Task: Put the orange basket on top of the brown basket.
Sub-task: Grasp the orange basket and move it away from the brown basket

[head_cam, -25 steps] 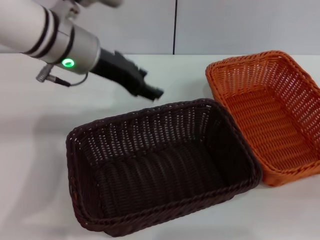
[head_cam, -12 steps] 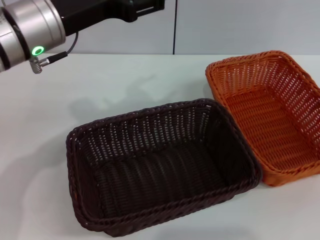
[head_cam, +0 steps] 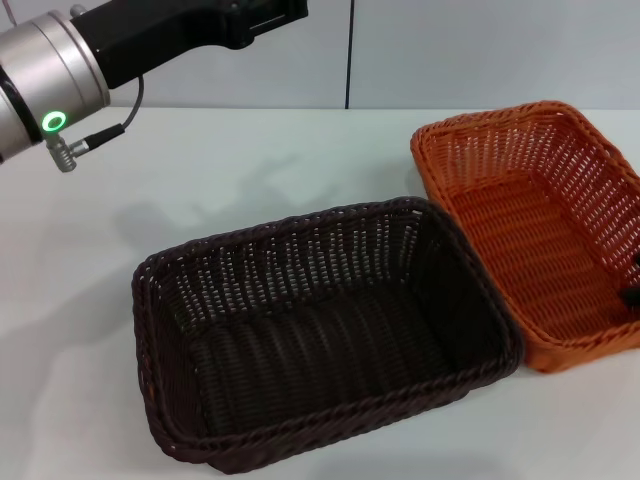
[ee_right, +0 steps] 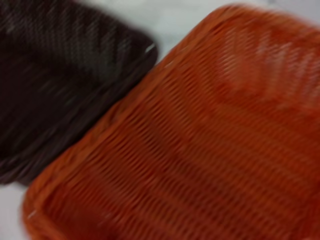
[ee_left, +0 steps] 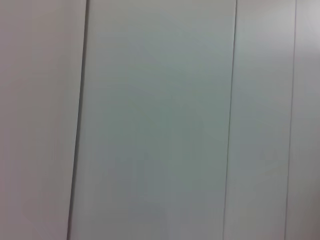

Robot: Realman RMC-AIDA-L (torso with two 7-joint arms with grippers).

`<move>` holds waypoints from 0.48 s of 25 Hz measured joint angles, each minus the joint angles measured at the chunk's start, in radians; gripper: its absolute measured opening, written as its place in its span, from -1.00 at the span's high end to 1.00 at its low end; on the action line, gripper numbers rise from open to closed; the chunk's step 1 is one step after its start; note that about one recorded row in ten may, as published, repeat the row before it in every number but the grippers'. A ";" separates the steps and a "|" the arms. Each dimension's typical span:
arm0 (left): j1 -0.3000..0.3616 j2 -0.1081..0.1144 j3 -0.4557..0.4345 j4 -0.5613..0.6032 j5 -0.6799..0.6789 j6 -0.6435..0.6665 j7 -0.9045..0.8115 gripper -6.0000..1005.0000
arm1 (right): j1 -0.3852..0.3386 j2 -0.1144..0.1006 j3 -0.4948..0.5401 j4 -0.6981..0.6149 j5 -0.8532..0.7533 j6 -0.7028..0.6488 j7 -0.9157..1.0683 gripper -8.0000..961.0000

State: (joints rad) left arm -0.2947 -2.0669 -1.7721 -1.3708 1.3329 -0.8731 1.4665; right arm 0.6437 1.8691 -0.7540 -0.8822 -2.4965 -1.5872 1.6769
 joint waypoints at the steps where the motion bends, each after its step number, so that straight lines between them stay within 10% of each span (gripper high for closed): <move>1: 0.003 0.001 -0.002 0.020 -0.030 -0.011 0.000 -0.69 | 0.000 0.001 -0.015 -0.004 -0.002 -0.017 -0.003 -0.04; 12: 0.003 0.002 -0.011 0.033 -0.061 -0.014 0.001 -0.69 | -0.034 0.038 -0.119 -0.077 -0.009 -0.237 -0.025 -0.03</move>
State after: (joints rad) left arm -0.2915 -2.0650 -1.7835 -1.3376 1.2720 -0.8871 1.4674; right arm 0.6101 1.9073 -0.8730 -0.9590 -2.5057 -1.8241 1.6520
